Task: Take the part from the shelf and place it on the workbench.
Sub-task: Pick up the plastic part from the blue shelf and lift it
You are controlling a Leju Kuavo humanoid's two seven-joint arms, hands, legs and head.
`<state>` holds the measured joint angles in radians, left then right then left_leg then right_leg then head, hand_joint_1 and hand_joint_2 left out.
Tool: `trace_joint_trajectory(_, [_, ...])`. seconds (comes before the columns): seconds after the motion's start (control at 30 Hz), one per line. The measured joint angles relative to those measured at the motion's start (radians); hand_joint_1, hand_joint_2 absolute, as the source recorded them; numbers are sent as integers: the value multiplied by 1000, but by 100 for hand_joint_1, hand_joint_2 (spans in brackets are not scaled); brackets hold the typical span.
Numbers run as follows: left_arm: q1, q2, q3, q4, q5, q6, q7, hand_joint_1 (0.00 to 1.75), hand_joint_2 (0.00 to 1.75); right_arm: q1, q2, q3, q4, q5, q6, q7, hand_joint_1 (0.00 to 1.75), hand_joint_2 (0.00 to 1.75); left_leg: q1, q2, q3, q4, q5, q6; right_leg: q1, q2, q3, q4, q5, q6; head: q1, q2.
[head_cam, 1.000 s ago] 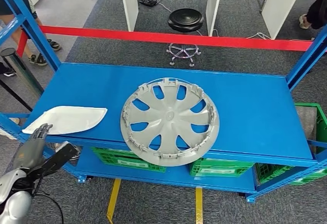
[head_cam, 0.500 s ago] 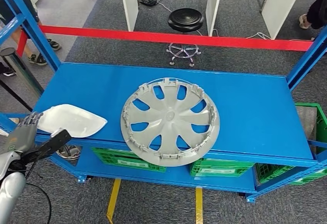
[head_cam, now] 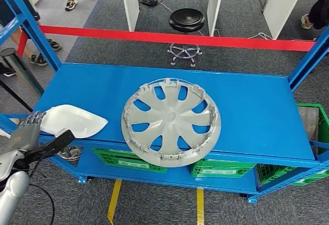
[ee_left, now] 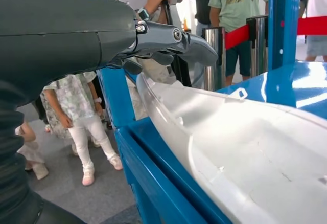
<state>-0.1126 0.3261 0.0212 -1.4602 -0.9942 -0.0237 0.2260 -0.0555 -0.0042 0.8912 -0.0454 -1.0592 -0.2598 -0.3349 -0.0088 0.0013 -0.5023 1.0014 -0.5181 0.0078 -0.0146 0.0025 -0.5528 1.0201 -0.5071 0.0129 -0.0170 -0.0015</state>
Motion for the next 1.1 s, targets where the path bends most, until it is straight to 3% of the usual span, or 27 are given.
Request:
trace_joint_trajectory(0.57, [-59,-16,-28,115,-63,10,-31,0,175,-2,0,40,0,-12,7,0,0,175,0,0,0,0,0,0,0,0,0,0,0,0,0,0])
trace_joint_trajectory(0.6, [-63,-18,-29,120,-65,11,-33,27,175,-2,0,42,0,-13,7,0,0,175,0,0,0,0,0,0,0,0,0,0,0,0,0,0])
trace_joint_trajectory(0.7, [-72,-27,-37,132,-69,14,-37,158,175,-2,0,49,0,-16,7,0,0,175,0,0,0,0,0,0,0,0,0,0,0,0,0,0])
trace_joint_trajectory(0.73, [-73,-29,-39,135,-70,15,-38,175,175,-2,0,51,0,-16,6,0,0,175,0,0,0,0,0,0,0,0,0,0,0,0,0,0])
trace_joint_trajectory(1.1, [-77,-48,-53,143,-83,45,-52,175,175,-5,0,69,0,-39,7,-2,0,175,0,1,-1,0,0,0,0,0,0,0,0,0,0,0])
